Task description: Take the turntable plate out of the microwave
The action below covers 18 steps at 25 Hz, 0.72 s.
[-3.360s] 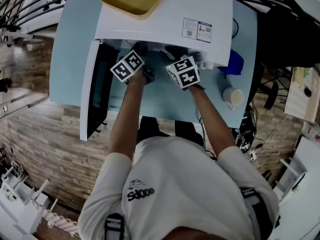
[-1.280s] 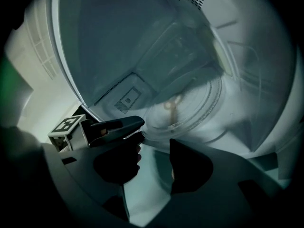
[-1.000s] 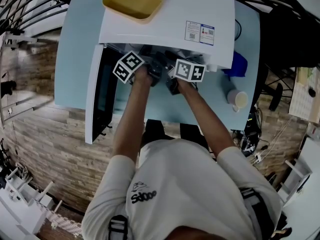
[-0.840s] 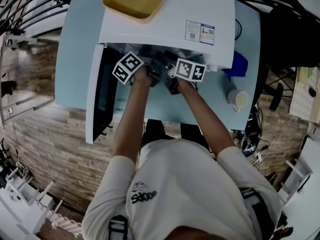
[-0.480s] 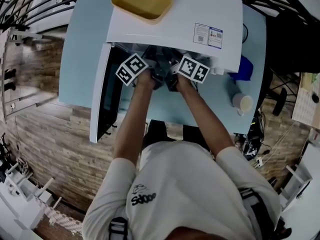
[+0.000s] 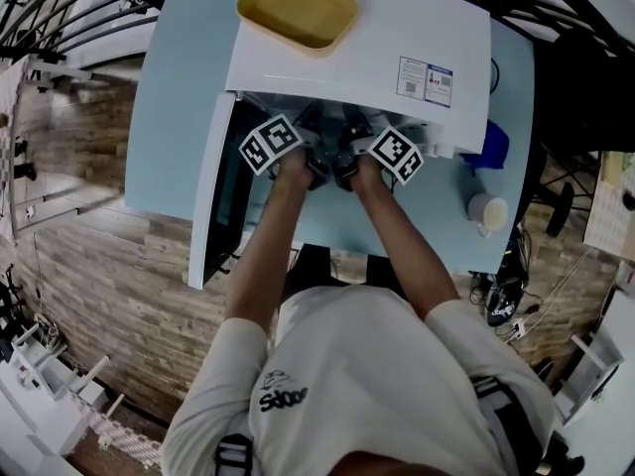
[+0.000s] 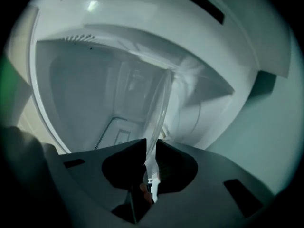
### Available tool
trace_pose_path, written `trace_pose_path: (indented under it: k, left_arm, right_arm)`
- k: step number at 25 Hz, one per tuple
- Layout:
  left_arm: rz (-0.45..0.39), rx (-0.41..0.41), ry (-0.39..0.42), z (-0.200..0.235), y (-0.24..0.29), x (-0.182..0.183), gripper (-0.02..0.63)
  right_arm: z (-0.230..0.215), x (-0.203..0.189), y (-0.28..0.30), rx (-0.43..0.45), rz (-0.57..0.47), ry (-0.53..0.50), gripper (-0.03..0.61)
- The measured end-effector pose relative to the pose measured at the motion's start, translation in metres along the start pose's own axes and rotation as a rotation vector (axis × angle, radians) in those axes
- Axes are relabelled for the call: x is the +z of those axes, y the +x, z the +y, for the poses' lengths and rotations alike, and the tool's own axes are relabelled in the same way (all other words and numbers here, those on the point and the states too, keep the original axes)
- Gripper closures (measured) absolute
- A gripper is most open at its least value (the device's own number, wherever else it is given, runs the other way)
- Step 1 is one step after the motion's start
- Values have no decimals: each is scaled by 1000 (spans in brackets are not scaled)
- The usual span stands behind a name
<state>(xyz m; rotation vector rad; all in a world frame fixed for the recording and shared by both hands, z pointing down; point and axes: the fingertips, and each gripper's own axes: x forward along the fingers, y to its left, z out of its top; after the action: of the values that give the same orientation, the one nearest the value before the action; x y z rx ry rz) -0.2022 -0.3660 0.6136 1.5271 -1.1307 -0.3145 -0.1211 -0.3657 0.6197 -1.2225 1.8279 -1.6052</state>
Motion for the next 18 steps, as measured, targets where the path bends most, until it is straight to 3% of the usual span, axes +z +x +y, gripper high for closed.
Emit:
trace_pose_path:
  k: [7, 11, 18]
  left_arm:
    - [-3, -61, -36, 4, 0, 4, 558]
    - [-2, -95, -55, 2, 3, 5, 532]
    - [-17, -129, -180, -2, 3, 4, 553]
  right_arm:
    - [3, -5, -8, 41, -26, 124, 532]
    - [7, -8, -14, 58, -34, 140, 535]
    - [10, -7, -17, 61, -51, 159, 535]
